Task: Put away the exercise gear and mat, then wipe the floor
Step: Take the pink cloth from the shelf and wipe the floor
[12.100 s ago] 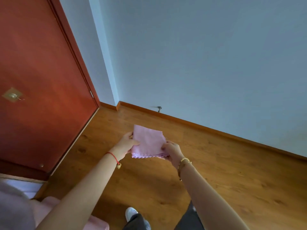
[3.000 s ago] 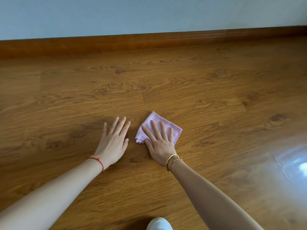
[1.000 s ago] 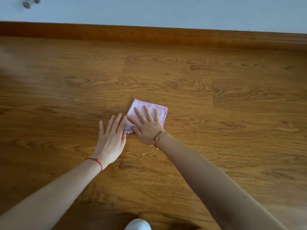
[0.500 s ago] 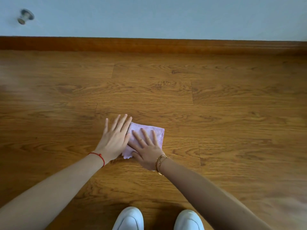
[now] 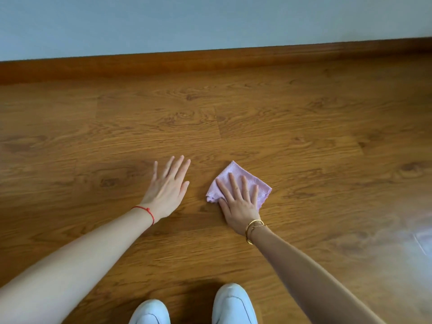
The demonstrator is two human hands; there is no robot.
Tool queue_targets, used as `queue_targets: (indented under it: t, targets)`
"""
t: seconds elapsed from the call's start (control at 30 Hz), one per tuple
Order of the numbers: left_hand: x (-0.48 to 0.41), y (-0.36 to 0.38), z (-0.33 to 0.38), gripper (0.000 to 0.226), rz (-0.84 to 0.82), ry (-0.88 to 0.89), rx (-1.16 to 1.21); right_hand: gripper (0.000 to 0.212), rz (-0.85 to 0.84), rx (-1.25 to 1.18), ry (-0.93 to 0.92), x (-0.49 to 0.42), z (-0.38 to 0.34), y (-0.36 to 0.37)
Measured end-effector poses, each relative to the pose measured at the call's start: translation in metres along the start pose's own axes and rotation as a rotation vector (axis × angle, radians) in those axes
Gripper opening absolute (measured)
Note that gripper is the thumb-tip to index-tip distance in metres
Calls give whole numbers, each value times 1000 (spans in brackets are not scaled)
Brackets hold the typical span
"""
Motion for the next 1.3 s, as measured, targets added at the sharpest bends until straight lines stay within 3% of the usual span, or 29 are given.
queue_targets:
  t: [0.27,0.63,0.87,1.1,1.2,1.3]
  targets:
    - [-40,23,58,60,-29,64,83,52,122,-190,422,-4,123,-37]
    - [-77,44,64,58,-7,42,80,54,176,-254,638,-64,191,-78]
    - [-76,44,50,55,57,35,69,56,141,-217,547,-125,170,-96]
    - [-65,29,34,51,158,63,171,56,94,-198,347,-156,96,-88]
    - [-58,16,22,47,220,27,351,54,65,-230,234,-156,47,-78]
    - [-48,4,1,40,293,-118,666,51,22,-313,126,-149,-4,-66]
Point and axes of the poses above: each hand's wrist, its own x-axis away from the middle knuckle, its own y-axis out of the palm, z = x × y, the point moved 9 cm from there along -x, towards the middle knuckle, and after that the axes turned 1 degree about -x, right-handed, at the moved point
